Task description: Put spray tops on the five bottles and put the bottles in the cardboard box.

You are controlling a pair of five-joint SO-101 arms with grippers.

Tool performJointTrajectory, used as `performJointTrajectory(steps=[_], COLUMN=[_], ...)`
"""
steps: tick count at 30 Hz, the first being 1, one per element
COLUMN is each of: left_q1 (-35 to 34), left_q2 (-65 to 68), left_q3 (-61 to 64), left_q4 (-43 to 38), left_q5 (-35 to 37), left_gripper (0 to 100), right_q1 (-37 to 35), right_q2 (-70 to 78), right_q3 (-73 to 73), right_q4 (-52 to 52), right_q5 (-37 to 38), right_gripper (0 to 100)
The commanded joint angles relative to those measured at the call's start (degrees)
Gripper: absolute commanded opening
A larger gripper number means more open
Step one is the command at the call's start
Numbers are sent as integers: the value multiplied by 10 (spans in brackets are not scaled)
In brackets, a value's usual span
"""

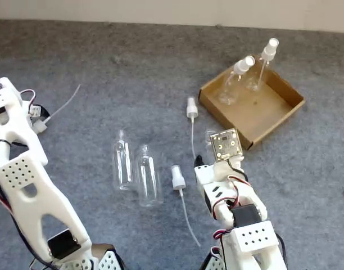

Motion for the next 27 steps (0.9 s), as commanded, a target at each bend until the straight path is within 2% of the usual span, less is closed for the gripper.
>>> performJointTrajectory(steps=[1, 3, 13, 27], left_q1=[-7, -7, -4, 6], left_q2=[-3, -4, -4, -2], left_q3=[-29, -29, -29, -26], left_q4=[1, 0, -1, 0], left_q5=[-1, -2, -9, -382], left_gripper=[109, 78, 77, 74], right_q1=[-6, -6, -6, -6], right_q2=[-10, -10, -10, -10], right_q3=[-7, -7, -7, -7], right_q4=[-12, -12, -12, -12], right_q5=[0, 0, 0, 0], right_gripper=[192, 192, 192, 192])
